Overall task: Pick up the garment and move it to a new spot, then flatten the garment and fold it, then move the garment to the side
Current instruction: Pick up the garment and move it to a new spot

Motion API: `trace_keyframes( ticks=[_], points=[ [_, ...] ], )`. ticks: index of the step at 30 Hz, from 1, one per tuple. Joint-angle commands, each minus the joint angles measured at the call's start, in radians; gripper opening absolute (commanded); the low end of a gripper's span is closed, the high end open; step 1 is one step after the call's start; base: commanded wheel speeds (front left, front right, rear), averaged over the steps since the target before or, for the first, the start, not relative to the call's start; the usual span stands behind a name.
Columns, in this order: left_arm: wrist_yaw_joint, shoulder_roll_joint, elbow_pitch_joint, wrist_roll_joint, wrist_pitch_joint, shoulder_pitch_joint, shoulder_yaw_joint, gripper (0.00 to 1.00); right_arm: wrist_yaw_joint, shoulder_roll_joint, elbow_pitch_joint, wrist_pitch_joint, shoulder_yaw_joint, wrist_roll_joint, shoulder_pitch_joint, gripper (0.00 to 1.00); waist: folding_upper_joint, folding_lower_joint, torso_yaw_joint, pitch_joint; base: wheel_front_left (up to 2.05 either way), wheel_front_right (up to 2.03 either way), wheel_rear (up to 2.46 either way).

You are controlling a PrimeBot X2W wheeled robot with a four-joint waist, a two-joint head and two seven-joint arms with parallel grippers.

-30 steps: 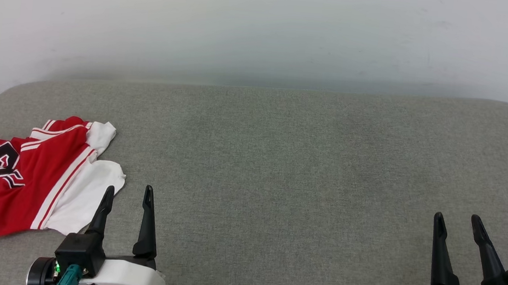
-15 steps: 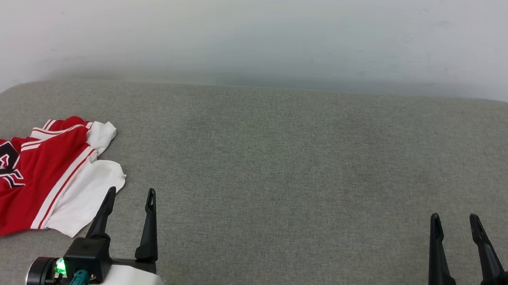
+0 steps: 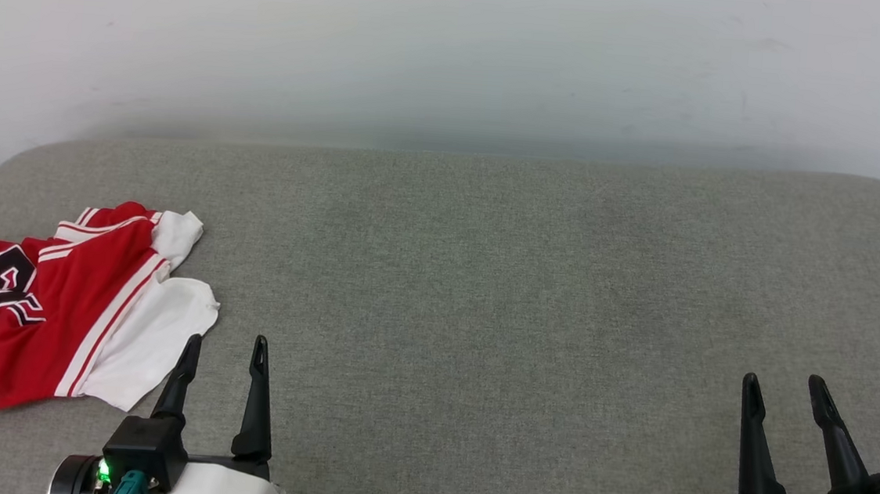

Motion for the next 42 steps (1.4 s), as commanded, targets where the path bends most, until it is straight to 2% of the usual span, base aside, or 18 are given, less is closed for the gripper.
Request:
trace_keyframes(
  ticks=[1, 9, 15, 34, 42],
  points=[
    [-0.003, -0.001, 0.002, 0.000, -0.003, 0.007, 0.004, 1.00, 0.000, 0.001, 0.001, -0.003, -0.001, 0.002, 0.012, 1.00, -0.0001, 0.0000, 0.000, 0.001, 0.00, 0.00, 0.00],
    [-0.002, -0.001, 0.011, -0.003, -0.003, 0.000, 0.005, 1.00, 0.000, 0.001, 0.004, -0.003, -0.004, 0.013, 0.015, 1.00, -0.0001, 0.0000, 0.011, 0.002, 0.00, 0.00, 0.00],
    [0.005, -0.001, 0.011, -0.001, -0.003, -0.011, 0.008, 1.00, 0.000, 0.001, -0.001, -0.002, -0.002, 0.016, 0.021, 1.00, -0.0001, 0.0000, 0.056, 0.004, 0.00, 0.00, 0.00],
    [0.025, -0.001, 0.017, -0.020, -0.003, -0.027, 0.040, 1.00, 0.000, 0.001, -0.017, -0.002, 0.009, -0.007, 0.007, 1.00, -0.0001, 0.0000, 0.312, 0.032, 0.00, 0.00, 0.00],
    [0.031, -0.001, 0.015, -0.032, -0.003, -0.030, 0.056, 1.00, 0.000, 0.001, -0.022, -0.002, 0.011, -0.016, 0.007, 1.00, -0.0001, 0.0000, 0.396, 0.041, 0.00, 0.00, 0.00]
  ],
)
